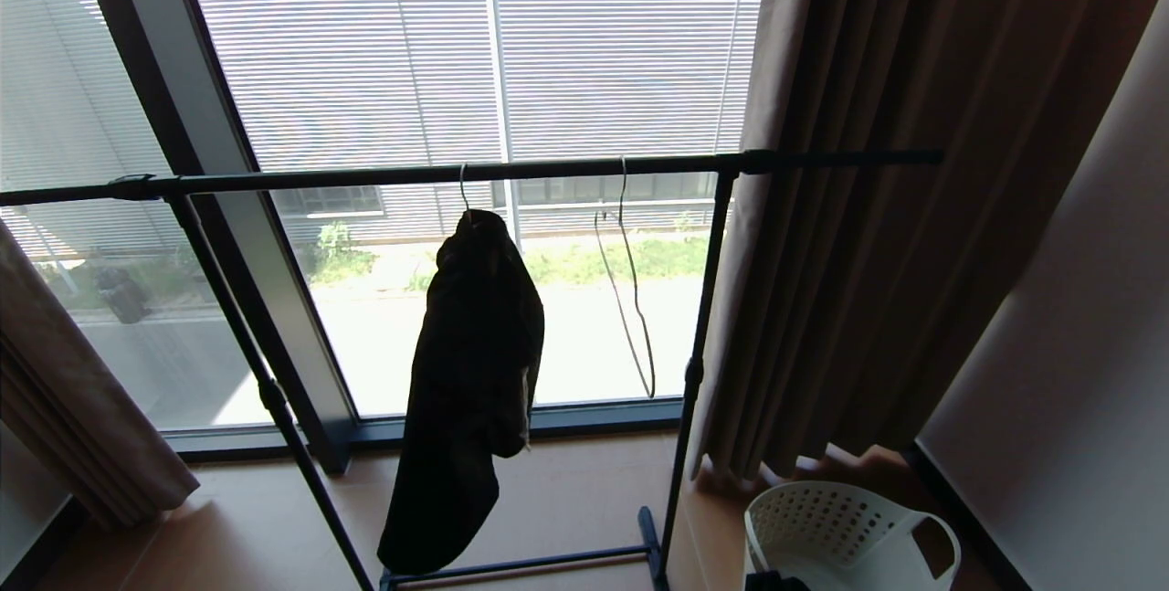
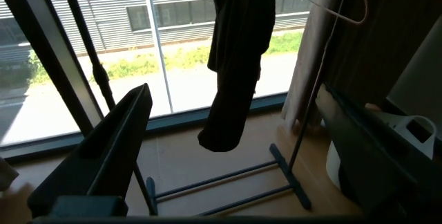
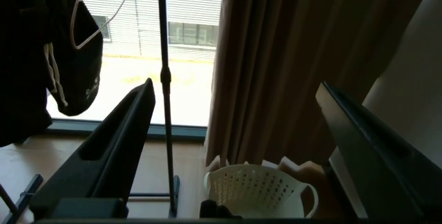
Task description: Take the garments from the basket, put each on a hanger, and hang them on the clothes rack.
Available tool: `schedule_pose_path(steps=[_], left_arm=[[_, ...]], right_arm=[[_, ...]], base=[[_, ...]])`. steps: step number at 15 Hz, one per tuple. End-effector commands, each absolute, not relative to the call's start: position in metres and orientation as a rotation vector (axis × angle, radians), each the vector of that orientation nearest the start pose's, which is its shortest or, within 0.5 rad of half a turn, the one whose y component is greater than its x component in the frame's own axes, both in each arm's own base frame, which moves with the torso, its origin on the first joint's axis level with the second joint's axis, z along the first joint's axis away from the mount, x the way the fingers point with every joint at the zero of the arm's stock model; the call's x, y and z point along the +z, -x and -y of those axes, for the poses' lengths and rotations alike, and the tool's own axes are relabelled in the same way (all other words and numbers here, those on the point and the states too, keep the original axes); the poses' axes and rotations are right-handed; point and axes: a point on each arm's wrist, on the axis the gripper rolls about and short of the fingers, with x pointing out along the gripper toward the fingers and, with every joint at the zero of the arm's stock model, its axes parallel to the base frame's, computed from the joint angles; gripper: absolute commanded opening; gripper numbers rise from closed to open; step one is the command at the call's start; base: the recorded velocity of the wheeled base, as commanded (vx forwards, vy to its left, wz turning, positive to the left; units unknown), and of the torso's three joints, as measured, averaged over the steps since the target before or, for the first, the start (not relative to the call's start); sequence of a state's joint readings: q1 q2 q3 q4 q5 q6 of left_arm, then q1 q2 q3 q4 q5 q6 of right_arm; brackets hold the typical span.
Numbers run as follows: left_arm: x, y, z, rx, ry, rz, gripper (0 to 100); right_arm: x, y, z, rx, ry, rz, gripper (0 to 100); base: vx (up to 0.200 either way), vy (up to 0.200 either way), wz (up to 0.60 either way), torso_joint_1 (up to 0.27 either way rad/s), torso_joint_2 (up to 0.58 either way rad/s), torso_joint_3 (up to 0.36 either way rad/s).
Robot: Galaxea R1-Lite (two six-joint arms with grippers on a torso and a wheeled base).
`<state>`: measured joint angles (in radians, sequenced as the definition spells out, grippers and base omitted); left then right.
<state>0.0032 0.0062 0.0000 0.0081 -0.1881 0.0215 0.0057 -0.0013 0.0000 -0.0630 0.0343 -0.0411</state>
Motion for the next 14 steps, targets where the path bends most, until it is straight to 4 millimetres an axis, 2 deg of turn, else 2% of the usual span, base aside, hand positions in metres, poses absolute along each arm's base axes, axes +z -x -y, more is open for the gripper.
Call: schedule_pose_path(steps=[1,14], left_arm=[[0.0749,0.0226,0.0043,-0.186,-0.021,-0.013,100],[0.0749,0.0225,0.0044,-0.186,-0.024,-0.014,100]], right_arm=[[0.0819,0.0230,-0.0007,0.040,0.042,0.064,100],[0.0818,0.0230,-0.0007,0.042,0.047,0.062,100]], base=[[0.000,0.000,0.00,0.000,0.00,0.000],[0.000,0.000,0.00,-0.149,0.37,0.215]])
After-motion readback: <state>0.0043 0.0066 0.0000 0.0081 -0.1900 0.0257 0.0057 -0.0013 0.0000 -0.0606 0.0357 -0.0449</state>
